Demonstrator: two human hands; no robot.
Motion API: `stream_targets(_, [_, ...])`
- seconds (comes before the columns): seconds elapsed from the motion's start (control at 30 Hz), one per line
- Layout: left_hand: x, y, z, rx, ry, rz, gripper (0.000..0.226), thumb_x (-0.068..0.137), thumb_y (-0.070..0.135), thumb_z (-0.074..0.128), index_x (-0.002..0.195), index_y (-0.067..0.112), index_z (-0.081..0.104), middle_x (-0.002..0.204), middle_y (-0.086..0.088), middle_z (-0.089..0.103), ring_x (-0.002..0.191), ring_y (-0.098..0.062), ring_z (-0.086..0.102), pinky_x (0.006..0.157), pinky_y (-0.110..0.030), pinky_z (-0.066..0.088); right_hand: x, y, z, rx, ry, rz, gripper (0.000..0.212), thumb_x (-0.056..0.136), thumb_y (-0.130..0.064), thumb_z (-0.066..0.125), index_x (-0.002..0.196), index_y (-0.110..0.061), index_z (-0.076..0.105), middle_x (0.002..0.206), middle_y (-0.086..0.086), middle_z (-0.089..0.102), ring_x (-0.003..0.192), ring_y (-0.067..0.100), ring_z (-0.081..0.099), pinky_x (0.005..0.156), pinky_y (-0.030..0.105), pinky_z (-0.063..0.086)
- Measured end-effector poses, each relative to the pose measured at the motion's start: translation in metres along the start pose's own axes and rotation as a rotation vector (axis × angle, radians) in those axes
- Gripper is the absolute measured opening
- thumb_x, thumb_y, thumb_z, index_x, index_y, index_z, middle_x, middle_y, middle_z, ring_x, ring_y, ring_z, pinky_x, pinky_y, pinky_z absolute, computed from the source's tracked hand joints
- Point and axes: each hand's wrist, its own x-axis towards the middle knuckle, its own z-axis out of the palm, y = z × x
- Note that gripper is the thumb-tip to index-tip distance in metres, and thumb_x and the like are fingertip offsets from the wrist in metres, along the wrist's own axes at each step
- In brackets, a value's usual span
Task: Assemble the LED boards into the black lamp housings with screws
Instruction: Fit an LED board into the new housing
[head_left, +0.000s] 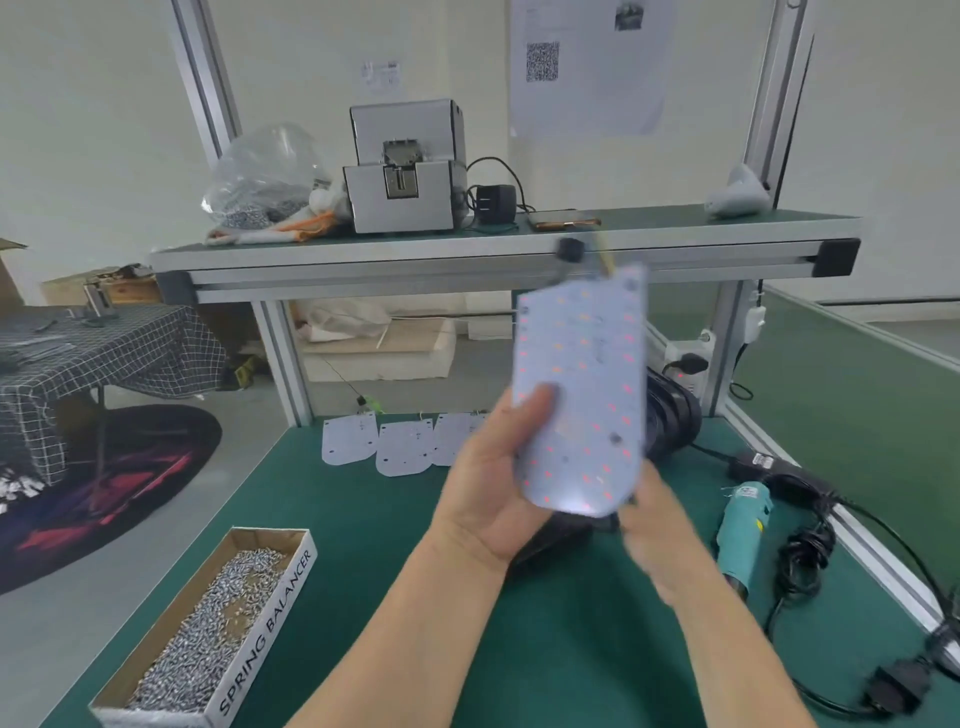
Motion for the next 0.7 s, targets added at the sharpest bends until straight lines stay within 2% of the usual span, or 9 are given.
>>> stream_targets(0.07, [0.007,0.008,-0.009,-0.182,0.044,0.061,0.024,0.082,0.011,0.070,0.102,0.002,0.078,0.106,-0.014,0.075,0.090,-0.030,0.074,0.085,-0.042,0.057,-0.004,0.011,0.014,-0.155,-0.206,0.030,0.081,0.086,0.018,0.048,0.132,-0.048,0.049,0.123,-0.006,0.052,0.081,-0.010,0.052,0.074,0.006,0.042])
stream_targets(0.13, [0.013,0.018,-0.015,-0.344,0.047,0.116,0.025,0.080,0.010,0.072,0.103,0.000,0.075,0.097,-0.017,0.074,0.082,-0.033,0.073,0.088,-0.046,0.054,-0.007,0.025,0.030,-0.147,-0.296,0.026,0.071,0.092,0.003,0.058,0.130,-0.056,0.053,0.110,-0.018,0.058,0.073,-0.004,0.052,0.072,0.009,0.045])
stream_targets(0.23, [0.014,0.021,-0.024,-0.356,0.002,0.102,0.030,0.078,0.004,0.079,0.107,-0.002,0.073,0.097,-0.019,0.072,0.086,-0.037,0.071,0.095,-0.048,0.053,0.001,0.027,0.042,-0.054,-0.043,-0.018,0.035,0.102,-0.008,0.054,0.115,-0.035,0.071,0.101,-0.016,0.073,0.087,0.008,0.069,0.090,0.026,0.056])
stream_targets(0.3, [0.014,0.025,-0.039,-0.287,0.052,0.051,0.032,0.082,0.010,0.077,0.112,0.000,0.073,0.115,-0.018,0.071,0.108,-0.037,0.067,0.106,-0.050,0.046,0.013,0.022,0.039,0.039,0.171,-0.069,0.025,0.105,-0.009,0.050,0.108,-0.021,0.072,0.092,-0.005,0.076,0.091,0.015,0.074,0.089,0.027,0.058])
stream_targets(0.37, [0.013,0.032,-0.060,-0.209,0.191,0.038,0.034,0.084,0.018,0.070,0.115,0.004,0.074,0.127,-0.014,0.068,0.125,-0.032,0.060,0.111,-0.046,0.043,0.021,0.013,0.032,0.247,0.328,-0.099,0.024,0.107,-0.010,0.045,0.102,-0.017,0.067,0.092,0.002,0.076,0.089,0.020,0.075,0.083,0.025,0.058])
stream_targets(0.43, [0.012,0.032,-0.084,-0.114,0.398,0.064,0.038,0.089,0.022,0.062,0.124,0.006,0.068,0.125,-0.010,0.069,0.115,-0.026,0.067,0.095,-0.039,0.053,0.028,0.004,0.022,0.391,0.387,-0.100,0.022,0.108,-0.013,0.042,0.097,-0.013,0.061,0.092,0.009,0.075,0.084,0.024,0.075,0.075,0.023,0.059])
stream_targets(0.5, [0.010,0.021,-0.105,0.002,0.619,0.070,0.037,0.099,0.020,0.056,0.133,0.006,0.060,0.130,-0.010,0.066,0.107,-0.023,0.067,0.087,-0.035,0.052,0.030,-0.003,0.017,0.317,0.359,-0.103,0.021,0.108,-0.016,0.042,0.095,-0.010,0.058,0.086,0.008,0.074,0.075,0.025,0.075,0.065,0.023,0.058])
stream_targets(0.57, [0.004,0.004,-0.123,0.088,0.782,0.012,0.024,0.101,0.018,0.056,0.121,0.007,0.064,0.132,-0.010,0.066,0.102,-0.022,0.067,0.086,-0.034,0.050,0.030,-0.007,0.018,0.196,0.308,-0.112,0.022,0.108,-0.019,0.044,0.092,-0.010,0.057,0.080,0.003,0.073,0.067,0.023,0.074,0.059,0.025,0.058])
stream_targets(0.7, [-0.006,-0.019,-0.146,0.018,0.910,-0.131,0.028,0.102,0.027,0.058,0.125,0.012,0.062,0.127,-0.009,0.068,0.112,-0.031,0.065,0.091,-0.045,0.050,0.023,-0.004,0.028,-0.045,0.228,-0.138,0.025,0.107,-0.019,0.045,0.086,-0.012,0.056,0.071,0.001,0.070,0.061,0.017,0.072,0.061,0.031,0.060])
